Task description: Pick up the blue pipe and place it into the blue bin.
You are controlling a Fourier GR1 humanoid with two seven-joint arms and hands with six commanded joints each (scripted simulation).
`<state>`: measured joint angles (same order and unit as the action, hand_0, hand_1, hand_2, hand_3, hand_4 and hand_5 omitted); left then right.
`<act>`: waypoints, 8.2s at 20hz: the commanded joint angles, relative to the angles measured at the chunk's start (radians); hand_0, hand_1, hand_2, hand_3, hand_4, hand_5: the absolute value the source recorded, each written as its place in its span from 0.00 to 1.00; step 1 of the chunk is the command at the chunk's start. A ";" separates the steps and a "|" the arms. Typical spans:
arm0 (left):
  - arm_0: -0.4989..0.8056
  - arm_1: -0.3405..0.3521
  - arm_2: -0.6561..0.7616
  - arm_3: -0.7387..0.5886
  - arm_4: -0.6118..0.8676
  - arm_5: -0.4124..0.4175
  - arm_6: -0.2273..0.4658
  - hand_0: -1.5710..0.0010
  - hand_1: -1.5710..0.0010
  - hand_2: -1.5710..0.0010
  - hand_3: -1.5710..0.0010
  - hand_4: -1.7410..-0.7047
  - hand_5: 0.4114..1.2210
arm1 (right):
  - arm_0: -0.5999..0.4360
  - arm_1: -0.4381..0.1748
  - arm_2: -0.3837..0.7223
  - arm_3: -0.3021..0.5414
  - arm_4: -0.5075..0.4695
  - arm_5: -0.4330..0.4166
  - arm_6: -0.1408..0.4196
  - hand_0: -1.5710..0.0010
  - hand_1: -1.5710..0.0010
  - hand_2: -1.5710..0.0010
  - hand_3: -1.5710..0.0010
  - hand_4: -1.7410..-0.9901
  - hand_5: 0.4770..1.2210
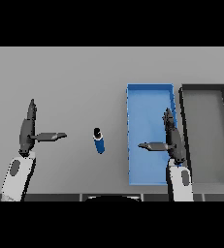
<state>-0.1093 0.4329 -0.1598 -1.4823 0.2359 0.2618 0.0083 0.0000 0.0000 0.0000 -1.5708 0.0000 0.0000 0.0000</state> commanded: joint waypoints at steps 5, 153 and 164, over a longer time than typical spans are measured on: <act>0.001 0.000 0.000 -0.001 0.000 0.000 -0.008 1.00 1.00 1.00 1.00 0.64 0.22 | 0.001 0.000 0.000 -0.001 0.000 0.000 0.000 1.00 1.00 1.00 1.00 0.69 0.19; -0.180 -0.242 -0.415 -0.047 -0.273 -0.522 0.044 1.00 1.00 1.00 1.00 0.80 0.14 | -0.601 -0.110 0.277 -0.211 -0.651 0.532 0.512 0.00 0.00 0.00 0.00 0.17 1.00; -0.162 -0.226 -0.422 -0.081 -0.277 -0.521 0.043 1.00 1.00 1.00 1.00 0.81 0.10 | -1.031 -0.306 0.030 -0.022 -0.887 0.231 0.514 0.00 0.00 0.00 0.00 0.01 0.85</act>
<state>-0.2712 0.2069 -0.5811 -1.5635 -0.0409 -0.2592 0.0512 -1.0314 -0.3075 0.0287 -1.5919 -0.8848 0.2286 0.5138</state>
